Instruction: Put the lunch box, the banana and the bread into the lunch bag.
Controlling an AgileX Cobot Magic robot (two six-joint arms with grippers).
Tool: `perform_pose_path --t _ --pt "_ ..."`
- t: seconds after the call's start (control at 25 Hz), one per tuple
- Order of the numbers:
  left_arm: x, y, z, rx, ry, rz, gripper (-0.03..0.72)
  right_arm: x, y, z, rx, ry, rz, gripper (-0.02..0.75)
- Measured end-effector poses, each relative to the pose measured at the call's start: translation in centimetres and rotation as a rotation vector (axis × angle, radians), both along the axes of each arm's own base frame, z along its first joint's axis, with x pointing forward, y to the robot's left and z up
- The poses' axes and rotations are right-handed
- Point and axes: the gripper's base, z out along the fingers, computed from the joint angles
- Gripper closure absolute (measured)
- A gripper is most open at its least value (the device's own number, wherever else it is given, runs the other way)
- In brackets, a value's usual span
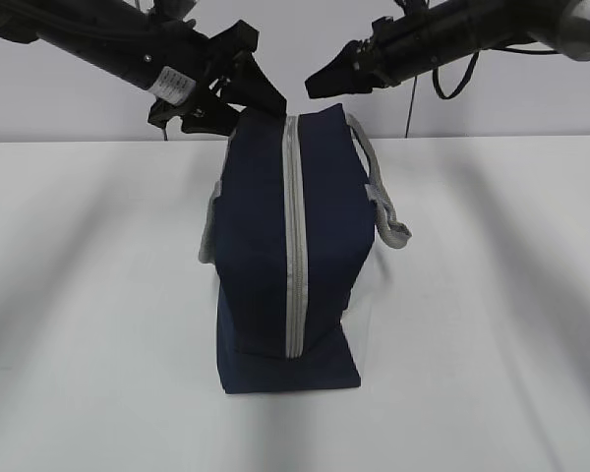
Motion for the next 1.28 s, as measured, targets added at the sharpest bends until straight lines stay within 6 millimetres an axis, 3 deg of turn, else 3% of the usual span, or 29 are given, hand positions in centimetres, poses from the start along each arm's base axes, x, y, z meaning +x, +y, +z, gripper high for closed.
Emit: perform_pose_path --t 0.16,0.44,0.68,0.88,1.08,1.28 --pt "0.0 0.6 0.1 0.049 -0.025 -0.002 0.237 0.1 -1.1 1.4 0.083 0.152 -0.119 0.288" --pt "-1.4 2.5 4.3 0.192 -0.13 0.091 0.235 -0.7 -2.7 3.3 -0.029 0.307 -0.321 0.287" --pt "-2.6 4.6 5.7 0.378 -0.109 0.184 0.24 -2.2 -4.1 7.0 -0.071 0.42 -0.586 0.287" --pt "-3.9 6.0 6.3 0.485 -0.103 0.232 0.274 -3.7 -4.4 9.3 -0.056 0.453 -0.665 0.287" --pt "-7.2 7.2 6.1 0.522 -0.086 0.241 0.283 -5.9 -3.5 9.7 -0.114 0.49 -0.666 0.287" --pt "-12.0 8.6 5.0 0.534 -0.065 0.244 0.284 -9.4 -1.9 10.0 -0.224 0.507 -0.641 0.287"
